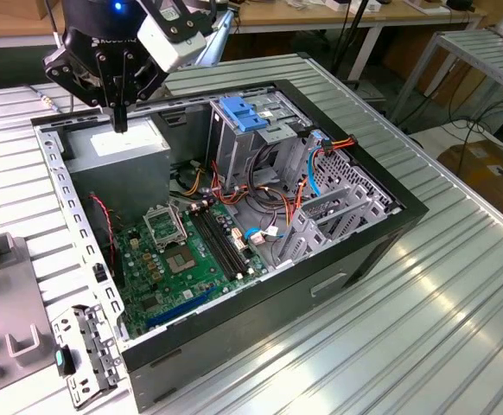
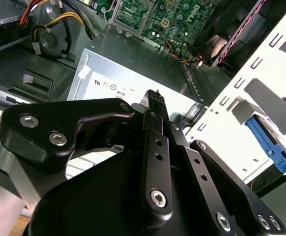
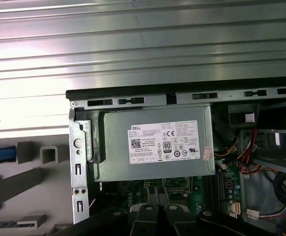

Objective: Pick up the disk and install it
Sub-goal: 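Reach for the disk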

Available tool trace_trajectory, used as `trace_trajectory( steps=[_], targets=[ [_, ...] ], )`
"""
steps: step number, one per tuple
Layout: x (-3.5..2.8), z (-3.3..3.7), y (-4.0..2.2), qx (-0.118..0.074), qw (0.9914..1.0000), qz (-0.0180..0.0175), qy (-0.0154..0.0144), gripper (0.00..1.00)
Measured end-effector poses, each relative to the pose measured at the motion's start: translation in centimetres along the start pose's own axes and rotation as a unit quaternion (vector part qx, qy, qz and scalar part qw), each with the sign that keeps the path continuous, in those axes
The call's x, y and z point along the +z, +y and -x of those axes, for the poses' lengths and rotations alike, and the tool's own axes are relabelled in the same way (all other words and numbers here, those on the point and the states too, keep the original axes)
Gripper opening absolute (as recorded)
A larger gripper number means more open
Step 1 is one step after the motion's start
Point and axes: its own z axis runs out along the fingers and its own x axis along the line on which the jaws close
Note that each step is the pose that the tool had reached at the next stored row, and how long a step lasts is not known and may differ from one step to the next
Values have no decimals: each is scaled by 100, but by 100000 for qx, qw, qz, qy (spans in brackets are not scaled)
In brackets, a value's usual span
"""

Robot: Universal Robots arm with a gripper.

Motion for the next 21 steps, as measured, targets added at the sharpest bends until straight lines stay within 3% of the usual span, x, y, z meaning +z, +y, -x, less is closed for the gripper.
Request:
trace_trajectory(
  steps=[21],
  targets=[
    [2,-66,-5,13,100000,-23,262,11]
  ],
)
